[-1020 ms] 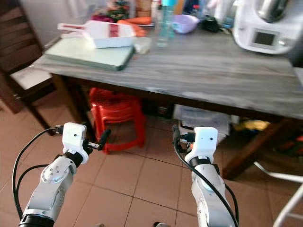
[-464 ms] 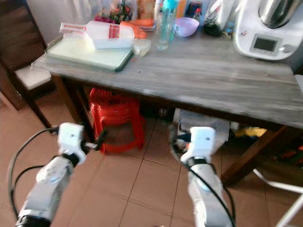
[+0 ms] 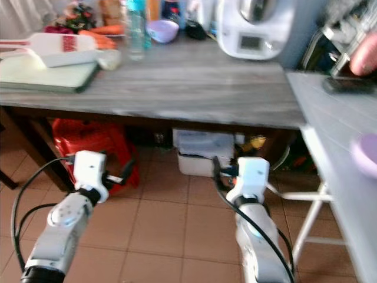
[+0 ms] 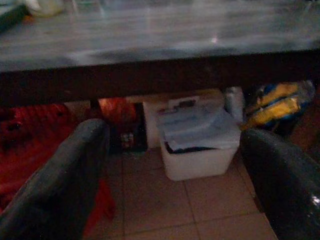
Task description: Setting the table
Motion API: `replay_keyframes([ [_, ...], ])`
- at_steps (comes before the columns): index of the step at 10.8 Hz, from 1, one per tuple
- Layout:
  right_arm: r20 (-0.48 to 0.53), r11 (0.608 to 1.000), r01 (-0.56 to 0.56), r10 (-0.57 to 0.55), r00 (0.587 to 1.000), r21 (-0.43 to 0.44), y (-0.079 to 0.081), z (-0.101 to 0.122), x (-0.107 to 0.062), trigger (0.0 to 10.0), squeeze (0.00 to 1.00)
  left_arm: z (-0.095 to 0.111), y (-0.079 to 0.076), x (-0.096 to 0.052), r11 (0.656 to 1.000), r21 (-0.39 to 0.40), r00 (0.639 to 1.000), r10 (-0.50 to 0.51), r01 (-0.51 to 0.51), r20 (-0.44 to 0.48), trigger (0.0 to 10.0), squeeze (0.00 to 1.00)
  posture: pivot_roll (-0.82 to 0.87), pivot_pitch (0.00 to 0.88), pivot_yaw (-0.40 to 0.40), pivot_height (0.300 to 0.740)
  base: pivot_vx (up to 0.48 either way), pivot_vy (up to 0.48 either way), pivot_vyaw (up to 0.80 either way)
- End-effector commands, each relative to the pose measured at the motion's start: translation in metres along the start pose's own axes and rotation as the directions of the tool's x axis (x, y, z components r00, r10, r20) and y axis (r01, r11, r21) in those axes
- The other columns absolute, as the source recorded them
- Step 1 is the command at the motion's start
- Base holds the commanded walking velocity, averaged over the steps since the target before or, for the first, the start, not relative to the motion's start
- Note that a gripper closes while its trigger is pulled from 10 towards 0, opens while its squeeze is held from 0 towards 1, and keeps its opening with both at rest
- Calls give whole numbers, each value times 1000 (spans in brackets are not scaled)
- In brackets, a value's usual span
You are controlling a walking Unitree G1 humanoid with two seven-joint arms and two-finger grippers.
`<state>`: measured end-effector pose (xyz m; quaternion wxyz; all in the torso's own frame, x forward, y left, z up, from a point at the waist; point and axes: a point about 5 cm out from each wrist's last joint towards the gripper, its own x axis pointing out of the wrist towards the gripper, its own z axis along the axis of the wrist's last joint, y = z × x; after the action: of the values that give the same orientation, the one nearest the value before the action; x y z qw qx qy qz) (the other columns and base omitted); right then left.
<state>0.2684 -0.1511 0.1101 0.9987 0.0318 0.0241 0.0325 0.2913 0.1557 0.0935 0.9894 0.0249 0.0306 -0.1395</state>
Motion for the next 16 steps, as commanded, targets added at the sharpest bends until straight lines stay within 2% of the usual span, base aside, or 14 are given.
replay_keyframes([
  [1,4,1000,14,-14,1000,1,-4,1,0,10000,0,-1,-2,-1,1000,4,1000,-10,10,-3,10000,0,103,88,-15,740,0,-262,0],
  [4,14,1000,9,-9,1000,-7,-3,3,-1,10000,0,1,-4,0,1000,0,1000,-12,12,3,10000,0,96,93,-14,740,0,-264,0],
  [5,60,999,0,3,998,-53,-2,11,-3,10000,0,12,-6,1,1000,-13,999,-9,9,41,10000,0,96,93,-14,740,0,-262,0],
  [7,121,996,31,-21,992,-84,-4,26,-9,10000,0,26,-16,-6,999,-27,996,-20,22,86,10000,0,100,101,-20,740,0,-263,0],
  [9,115,994,64,-54,992,-88,-6,29,-18,10000,0,21,-21,-19,999,-30,998,-34,36,61,10000,0,104,110,-26,740,0,-262,0],
  [12,120,990,88,-74,990,-114,-8,34,-24,10000,0,19,-20,-23,999,-33,999,-31,32,38,10000,0,99,118,-28,740,0,-266,0],
  [16,92,989,106,-97,991,-103,-11,30,-29,10000,0,12,-22,-30,999,-46,1000,-25,25,4,10000,0,89,125,-20,740,0,-285,0],
])
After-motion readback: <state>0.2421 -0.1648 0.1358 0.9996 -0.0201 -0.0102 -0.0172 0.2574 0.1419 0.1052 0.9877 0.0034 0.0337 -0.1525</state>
